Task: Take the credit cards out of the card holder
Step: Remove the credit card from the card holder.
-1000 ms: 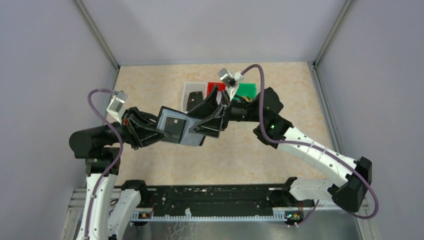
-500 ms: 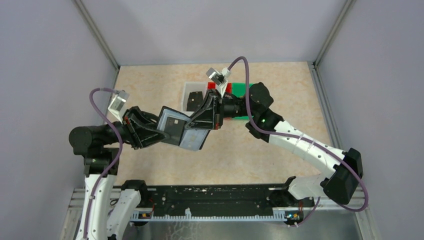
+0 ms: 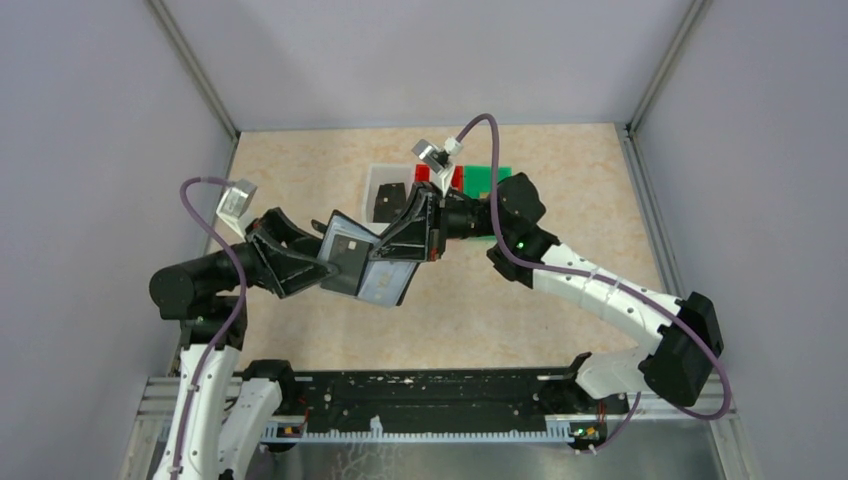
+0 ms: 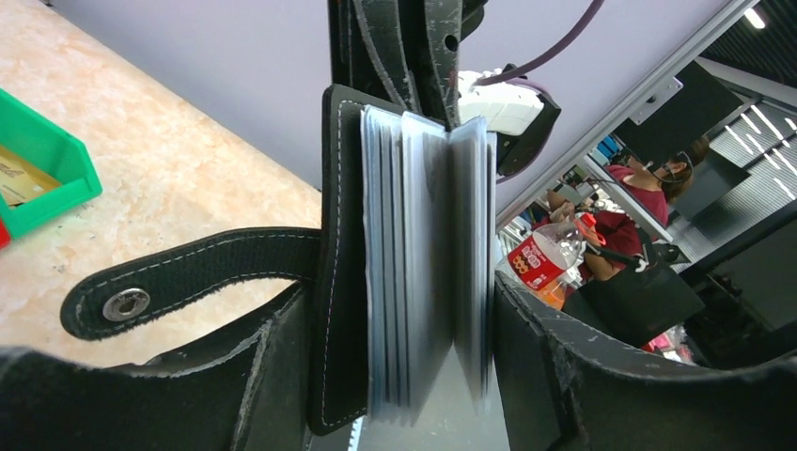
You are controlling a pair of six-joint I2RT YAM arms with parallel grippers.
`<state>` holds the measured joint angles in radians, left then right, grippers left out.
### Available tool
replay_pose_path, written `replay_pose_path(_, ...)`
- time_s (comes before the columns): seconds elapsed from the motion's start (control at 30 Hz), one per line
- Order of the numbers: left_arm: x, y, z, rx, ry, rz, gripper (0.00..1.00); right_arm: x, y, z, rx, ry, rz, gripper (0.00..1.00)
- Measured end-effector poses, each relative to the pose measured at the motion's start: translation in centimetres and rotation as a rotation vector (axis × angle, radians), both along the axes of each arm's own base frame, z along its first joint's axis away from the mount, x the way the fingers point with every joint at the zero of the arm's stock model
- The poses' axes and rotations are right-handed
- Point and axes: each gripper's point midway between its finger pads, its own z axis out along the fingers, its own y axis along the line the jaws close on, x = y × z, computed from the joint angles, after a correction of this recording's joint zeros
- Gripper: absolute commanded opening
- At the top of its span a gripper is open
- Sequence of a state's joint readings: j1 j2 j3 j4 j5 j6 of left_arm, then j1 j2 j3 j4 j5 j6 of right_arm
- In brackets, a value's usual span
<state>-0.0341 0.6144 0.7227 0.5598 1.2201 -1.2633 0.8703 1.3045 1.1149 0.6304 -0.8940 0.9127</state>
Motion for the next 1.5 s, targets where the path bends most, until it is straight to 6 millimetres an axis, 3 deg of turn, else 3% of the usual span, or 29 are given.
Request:
replay_pose_path(0.3,-0.6,0.0,0.9,-0.027,0.004,-0.014,0.58,1.0,0.5,-0.2,-0.004,0.013,-0.059,0.0)
replay_pose_path(0.5,-0.7,0.0,1.0,-0.03,0.003,-0.018,0.31,1.8,0.8,-0.4,-0.008,0.023,-0.1,0.0)
replay_pose_path(0.63,-0.5,0.0,0.6,-0.03,0.015,-0.014,0.13,1.6,0.7,-0.3,-0.003,0.014,-0.094,0.08)
replay_pose_path(0.8,-0.5,0.0,0.6,-0.031,0.016,-0.014,0.15,1.4,0.6,-0.2,0.001,0.007,-0.087,0.08)
replay_pose_path(0.83,-0.5,0.0,0.6,-0.031,0.016,-0.015,0.19,1.4,0.6,-0.2,0.001,0.007,-0.087,0.06)
replay_pose_path(0.93,-0.5,0.0,0.6,-0.032,0.016,-0.014,0.44,1.4,0.6,-0.2,0.004,0.005,-0.085,0.03)
replay_pose_path(1.0,-0.4,0.0,0.7,-0.035,0.018,-0.011,0.48,1.4,0.6,-0.2,0.006,0.005,-0.084,0.02)
replay_pose_path(1.17,-0.3,0.0,0.7,-0.038,0.021,-0.004,0.42,1.4,0.6,-0.6,0.012,0.019,-0.085,0.01)
replay_pose_path(1.33,-0.1,0.0,0.5,-0.039,0.03,-0.002,0.24,1.5,0.6,-0.9,0.019,0.023,-0.089,0.01)
replay_pose_path(1.5,0.0,0.0,0.4,-0.039,0.041,-0.003,0.23,1.5,0.6,-0.8,0.023,0.019,-0.088,0.02)
